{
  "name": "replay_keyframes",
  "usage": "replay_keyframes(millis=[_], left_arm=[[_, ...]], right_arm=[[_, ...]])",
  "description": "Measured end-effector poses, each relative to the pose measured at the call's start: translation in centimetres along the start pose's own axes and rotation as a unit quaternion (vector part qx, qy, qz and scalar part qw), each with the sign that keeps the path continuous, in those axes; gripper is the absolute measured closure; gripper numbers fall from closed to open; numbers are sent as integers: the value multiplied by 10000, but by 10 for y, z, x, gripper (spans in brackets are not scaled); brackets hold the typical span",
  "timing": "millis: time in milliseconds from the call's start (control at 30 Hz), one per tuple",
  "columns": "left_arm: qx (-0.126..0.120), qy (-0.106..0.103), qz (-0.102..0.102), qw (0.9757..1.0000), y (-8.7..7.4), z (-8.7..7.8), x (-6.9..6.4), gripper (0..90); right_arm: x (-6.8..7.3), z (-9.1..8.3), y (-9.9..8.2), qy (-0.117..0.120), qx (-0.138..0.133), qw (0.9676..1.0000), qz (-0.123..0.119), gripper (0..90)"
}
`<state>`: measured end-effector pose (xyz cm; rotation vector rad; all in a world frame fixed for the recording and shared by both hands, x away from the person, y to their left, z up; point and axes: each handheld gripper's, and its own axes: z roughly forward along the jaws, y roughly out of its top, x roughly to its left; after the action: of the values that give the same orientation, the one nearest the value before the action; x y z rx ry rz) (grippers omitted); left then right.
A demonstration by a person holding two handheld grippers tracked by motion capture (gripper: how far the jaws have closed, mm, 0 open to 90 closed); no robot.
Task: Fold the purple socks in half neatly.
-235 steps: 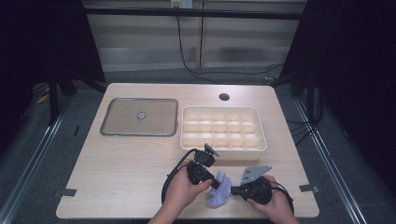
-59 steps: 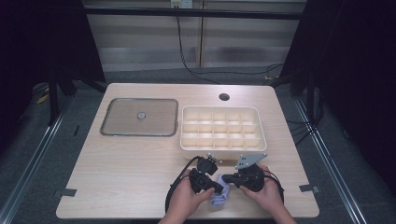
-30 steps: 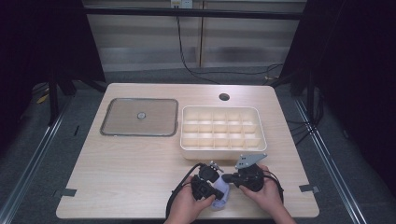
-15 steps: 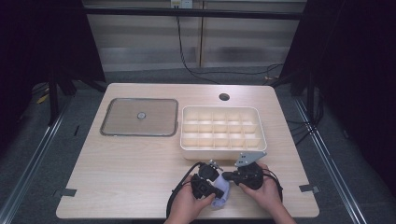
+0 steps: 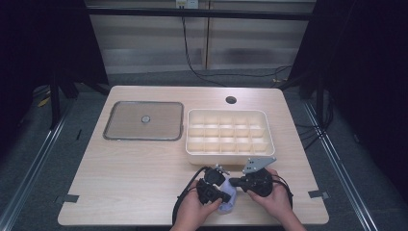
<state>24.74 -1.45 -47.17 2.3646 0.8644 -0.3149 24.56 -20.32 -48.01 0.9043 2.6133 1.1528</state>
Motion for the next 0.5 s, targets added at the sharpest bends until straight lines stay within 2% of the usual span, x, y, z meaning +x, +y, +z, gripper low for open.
replay_keyframes(millis=[100,133,233,400,500], left_arm=[[-52,-2,-22,10000,-1,1,0,900],[-45,5,-7,10000,-1,1,0,900],[-31,37,3,10000,-1,1,-2,900],[-33,4,-10,10000,-1,1,0,900],[-35,5,7,10000,-1,1,-1,900]], right_arm=[[-3,5,0,-8,65,10000,19,900],[-4,7,-1,-75,90,9999,29,900],[-8,10,-3,-89,58,9998,172,900],[-4,8,-1,-206,107,9997,6,900],[-2,3,0,-154,68,9998,59,900]])
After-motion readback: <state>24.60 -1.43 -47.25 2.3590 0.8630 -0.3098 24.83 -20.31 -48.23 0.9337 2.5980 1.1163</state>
